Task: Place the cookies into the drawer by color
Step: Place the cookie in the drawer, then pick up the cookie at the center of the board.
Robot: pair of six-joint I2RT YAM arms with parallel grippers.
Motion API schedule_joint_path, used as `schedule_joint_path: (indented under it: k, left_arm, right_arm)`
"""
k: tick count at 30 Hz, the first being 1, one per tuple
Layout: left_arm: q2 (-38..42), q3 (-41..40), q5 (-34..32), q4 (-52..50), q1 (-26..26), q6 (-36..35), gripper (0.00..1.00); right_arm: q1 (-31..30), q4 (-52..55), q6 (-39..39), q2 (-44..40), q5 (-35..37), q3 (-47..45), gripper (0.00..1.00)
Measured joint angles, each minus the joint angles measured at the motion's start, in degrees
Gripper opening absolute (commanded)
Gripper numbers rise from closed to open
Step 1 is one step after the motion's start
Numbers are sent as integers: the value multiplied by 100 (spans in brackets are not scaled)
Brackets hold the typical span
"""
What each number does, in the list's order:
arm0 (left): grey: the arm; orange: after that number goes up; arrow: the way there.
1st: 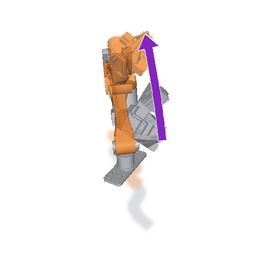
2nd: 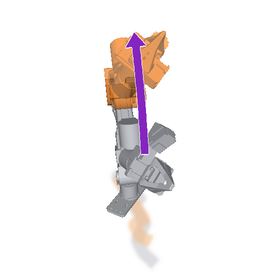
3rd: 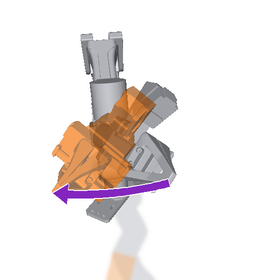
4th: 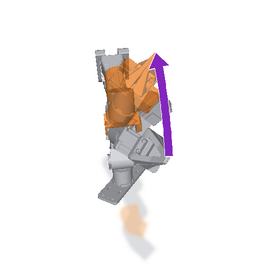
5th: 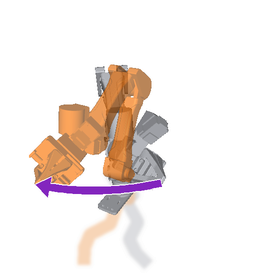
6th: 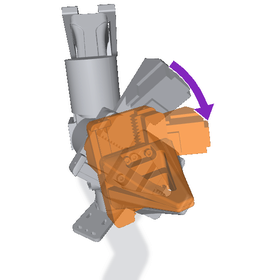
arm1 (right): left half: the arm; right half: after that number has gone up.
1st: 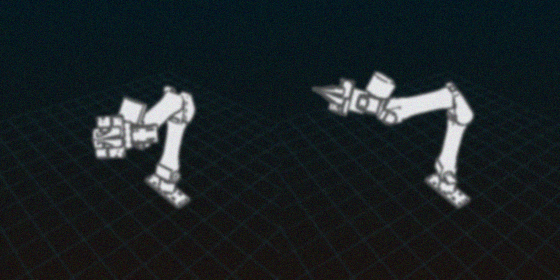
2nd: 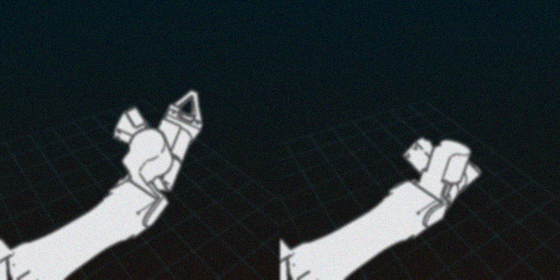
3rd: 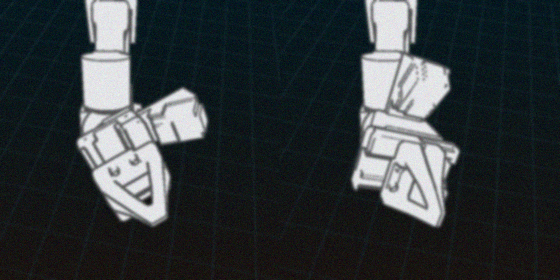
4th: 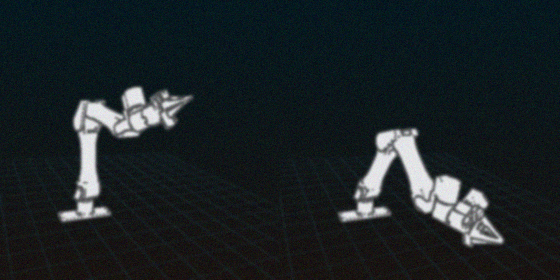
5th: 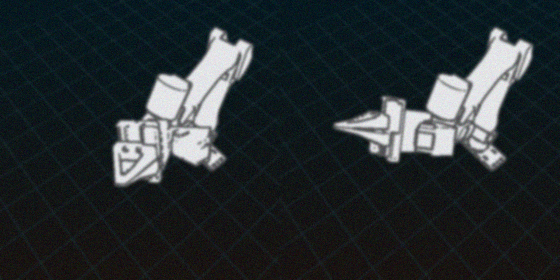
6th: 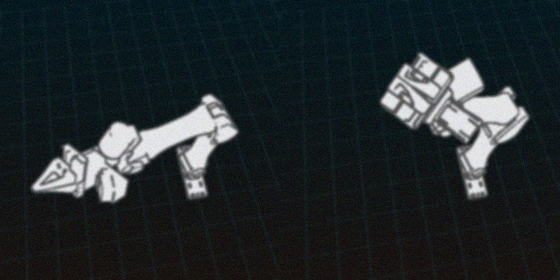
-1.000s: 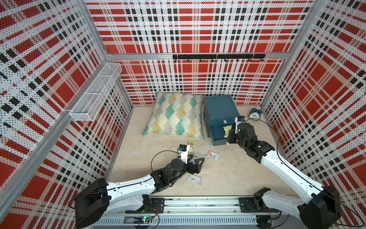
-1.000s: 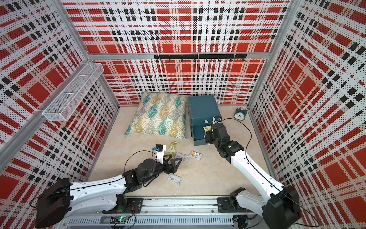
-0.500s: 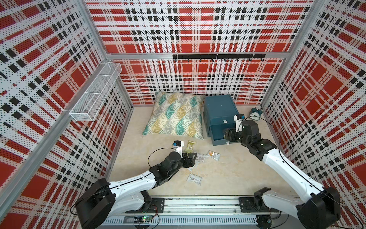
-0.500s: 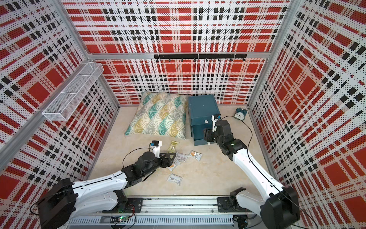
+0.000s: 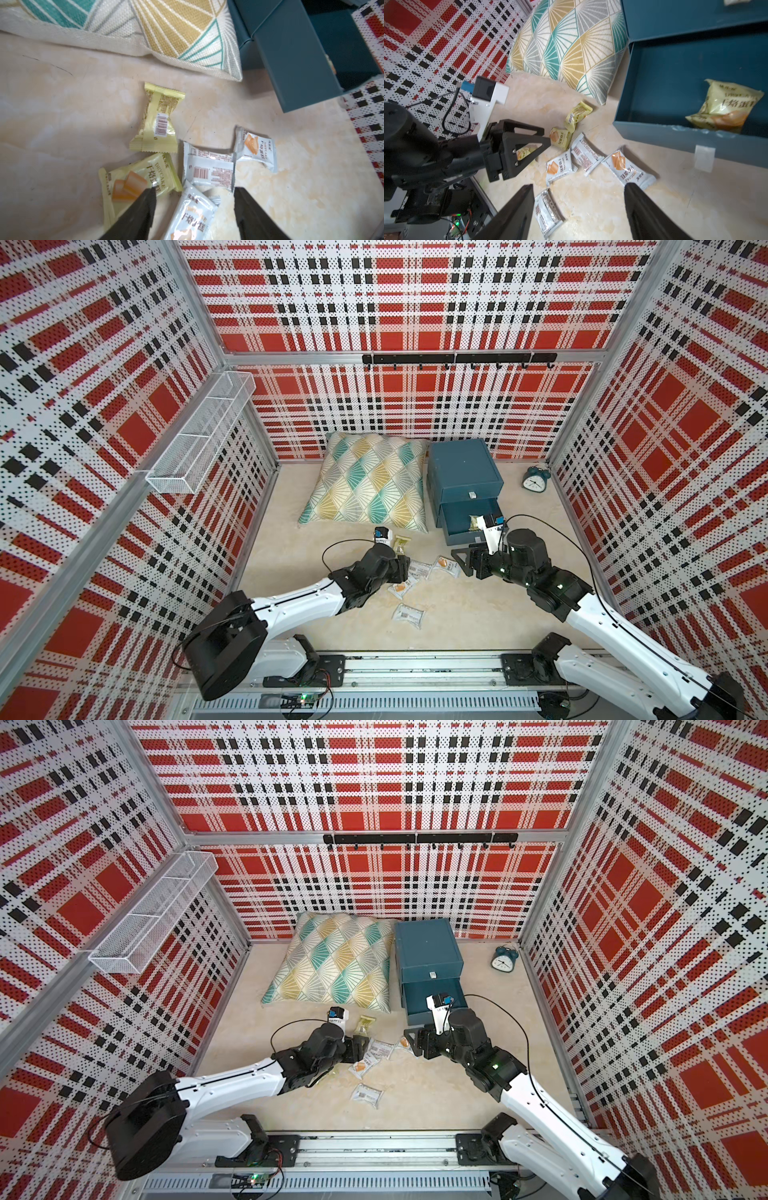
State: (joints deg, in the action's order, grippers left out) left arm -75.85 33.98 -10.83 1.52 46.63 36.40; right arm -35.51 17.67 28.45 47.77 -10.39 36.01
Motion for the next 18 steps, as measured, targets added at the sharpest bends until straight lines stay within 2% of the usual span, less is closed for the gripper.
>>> schedule_joint_path:
  k: [3,8,15,18]
  left_arm:
    - [-444,391,-201,-210,0,-136,67]
    - [-1147,992,-621,-546,-2,-378,58]
    - [-1862,1534,-1016,-863,-164,-682,55]
    - [-2153,1709,-1069,-894,-256,-809,49]
  right_arm:
    - [-247,-59,103,-48,33,-275,73]
    - [-542,-146,264,-52,164,-540,69]
    - [-570,-256,470,-225,299,-807,68]
    - [-570,-256,507,-264,332,-855,68]
